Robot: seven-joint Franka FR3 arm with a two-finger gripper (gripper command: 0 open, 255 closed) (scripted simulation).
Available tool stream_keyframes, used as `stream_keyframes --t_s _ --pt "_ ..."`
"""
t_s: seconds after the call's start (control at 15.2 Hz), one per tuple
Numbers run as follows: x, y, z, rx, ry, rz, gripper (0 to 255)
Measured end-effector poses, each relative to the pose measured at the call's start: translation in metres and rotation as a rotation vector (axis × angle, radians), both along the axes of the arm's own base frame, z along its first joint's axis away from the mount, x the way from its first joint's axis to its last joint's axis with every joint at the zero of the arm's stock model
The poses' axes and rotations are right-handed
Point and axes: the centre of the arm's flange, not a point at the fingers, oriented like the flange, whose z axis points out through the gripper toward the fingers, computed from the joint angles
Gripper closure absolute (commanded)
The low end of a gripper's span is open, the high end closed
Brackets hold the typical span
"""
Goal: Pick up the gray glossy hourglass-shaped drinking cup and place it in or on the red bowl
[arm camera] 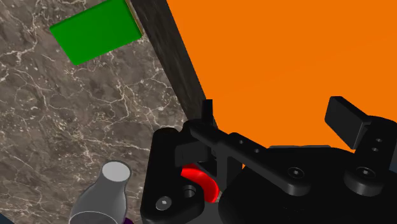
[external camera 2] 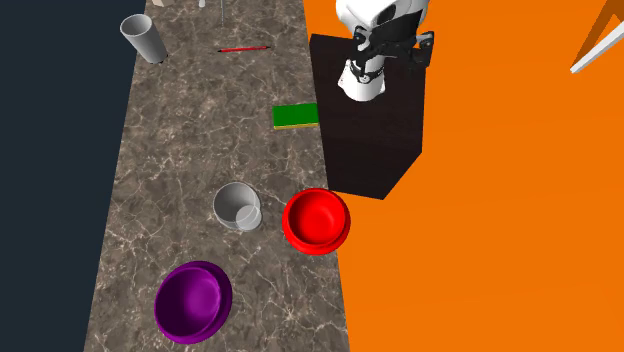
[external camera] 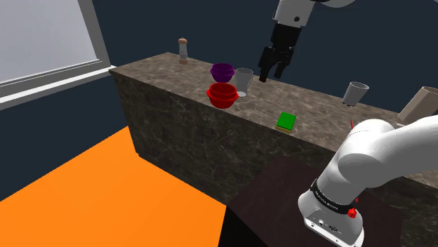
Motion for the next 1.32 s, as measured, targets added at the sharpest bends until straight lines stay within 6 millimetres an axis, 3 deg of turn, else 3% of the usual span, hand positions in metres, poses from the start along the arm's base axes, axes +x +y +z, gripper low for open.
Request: stream_keyframes --t_s 0.13,0.33,1.32 --pt "0.004 -0.004 -0.001 0.000 0.000 0.001 0" --pt "0.028 -0.024 -0.011 0.001 -0.001 0.006 0" --pt "0.176 -0.147 -0.067 0.006 -0.008 0.036 0"
